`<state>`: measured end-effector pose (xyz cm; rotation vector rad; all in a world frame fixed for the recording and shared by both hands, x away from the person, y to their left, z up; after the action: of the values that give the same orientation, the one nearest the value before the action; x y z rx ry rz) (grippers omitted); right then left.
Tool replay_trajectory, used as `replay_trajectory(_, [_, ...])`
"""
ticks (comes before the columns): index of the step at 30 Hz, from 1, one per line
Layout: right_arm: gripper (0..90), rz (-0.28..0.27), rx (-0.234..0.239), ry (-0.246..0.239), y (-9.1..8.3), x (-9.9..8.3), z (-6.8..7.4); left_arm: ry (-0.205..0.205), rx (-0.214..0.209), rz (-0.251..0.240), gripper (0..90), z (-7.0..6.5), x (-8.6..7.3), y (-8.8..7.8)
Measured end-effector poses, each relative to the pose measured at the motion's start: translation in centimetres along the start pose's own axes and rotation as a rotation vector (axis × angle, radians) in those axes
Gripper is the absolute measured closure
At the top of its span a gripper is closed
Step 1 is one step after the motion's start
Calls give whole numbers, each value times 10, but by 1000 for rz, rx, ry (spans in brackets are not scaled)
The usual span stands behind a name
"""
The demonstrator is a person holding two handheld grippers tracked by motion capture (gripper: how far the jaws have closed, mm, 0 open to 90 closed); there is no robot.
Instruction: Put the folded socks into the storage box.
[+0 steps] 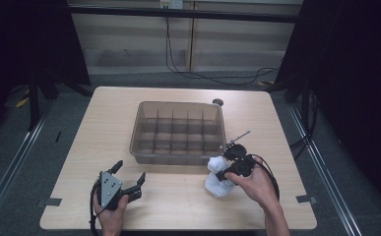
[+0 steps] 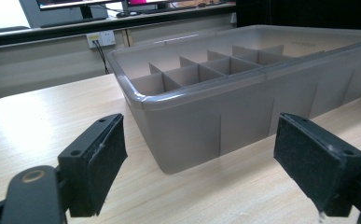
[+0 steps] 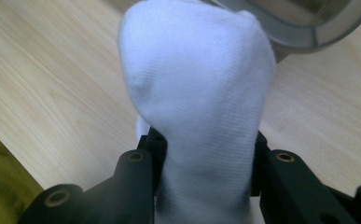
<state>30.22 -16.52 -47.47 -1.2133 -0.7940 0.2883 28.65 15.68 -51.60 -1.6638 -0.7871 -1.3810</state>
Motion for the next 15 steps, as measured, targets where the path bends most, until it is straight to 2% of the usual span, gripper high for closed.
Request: replay_trajectory(15, [654, -85, 4, -47, -34, 26, 10, -2, 0, 0, 165, 0, 0, 0])
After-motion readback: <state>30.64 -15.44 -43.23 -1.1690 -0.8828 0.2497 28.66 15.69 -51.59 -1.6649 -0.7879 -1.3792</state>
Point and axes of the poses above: each handheld gripper's, and its own axes: y roughly forward along the jaws, x roughly out of its top, z roughly to its left, the point moved 6 cm from there along y, roughly forward along the jaws, and after that the axes turned 10 degrees about -y, right-handed, at the moved point
